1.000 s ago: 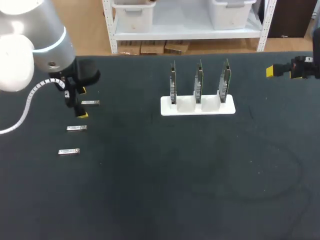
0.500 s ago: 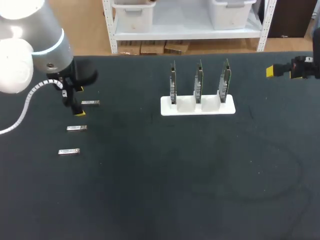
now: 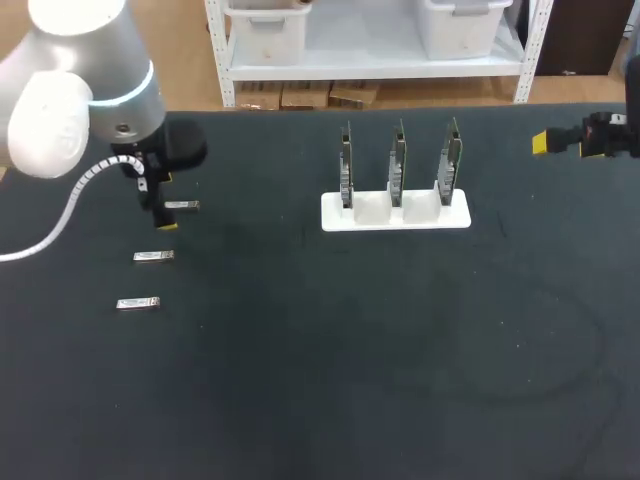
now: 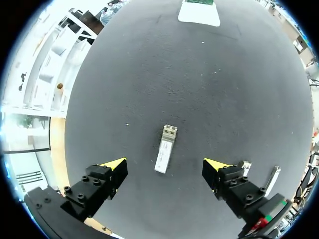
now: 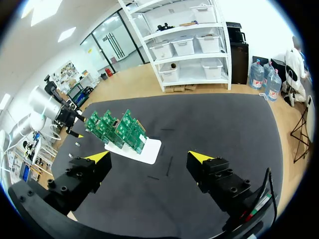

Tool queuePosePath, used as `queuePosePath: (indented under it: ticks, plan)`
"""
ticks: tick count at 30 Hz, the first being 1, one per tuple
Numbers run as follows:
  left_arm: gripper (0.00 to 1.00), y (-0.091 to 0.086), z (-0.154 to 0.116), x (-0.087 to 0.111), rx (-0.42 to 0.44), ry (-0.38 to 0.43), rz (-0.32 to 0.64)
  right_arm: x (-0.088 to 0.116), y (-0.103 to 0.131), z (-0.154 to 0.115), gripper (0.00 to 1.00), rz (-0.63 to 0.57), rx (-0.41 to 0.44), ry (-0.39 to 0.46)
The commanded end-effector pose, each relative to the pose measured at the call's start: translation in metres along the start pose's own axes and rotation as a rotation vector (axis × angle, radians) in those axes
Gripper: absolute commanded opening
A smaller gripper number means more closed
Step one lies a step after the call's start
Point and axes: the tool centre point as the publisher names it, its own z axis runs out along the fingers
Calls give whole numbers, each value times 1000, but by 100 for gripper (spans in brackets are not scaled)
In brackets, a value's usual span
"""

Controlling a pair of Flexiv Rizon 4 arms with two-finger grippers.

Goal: Pick up the optical module with the left hand, and insert it into the network port with the right hand.

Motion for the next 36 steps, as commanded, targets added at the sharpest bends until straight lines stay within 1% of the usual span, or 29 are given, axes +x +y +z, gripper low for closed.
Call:
queuePosePath:
  ticks: [1,3,5,8,13,15,22,27,36]
  plan:
    - [100,8,2,-6,21,17,1,1,1,-1,100,1,7,-1]
    - [100,9,3,-6,33,28,4,1,1,-1,100,1,7,-1]
    - [100,10,5,-5,51,61,5,1,1,-1,100,1,7,-1]
    - [100,10,7,-5,58,80,1,1,1,-1,100,1,7,-1]
    - [100,9,8,-4,83,67,-22,1,1,-1,100,1,7,-1]
    - [100,7,8,-3,87,66,-17,1,1,-1,100,1,7,-1]
    - [100,3,12,0,111,74,-39,1,1,-1,100,1,7,-1]
    - [100,2,14,3,113,84,-52,1,1,-1,100,1,7,-1]
    - [100,1,13,4,114,76,-56,1,1,-1,100,1,7,-1]
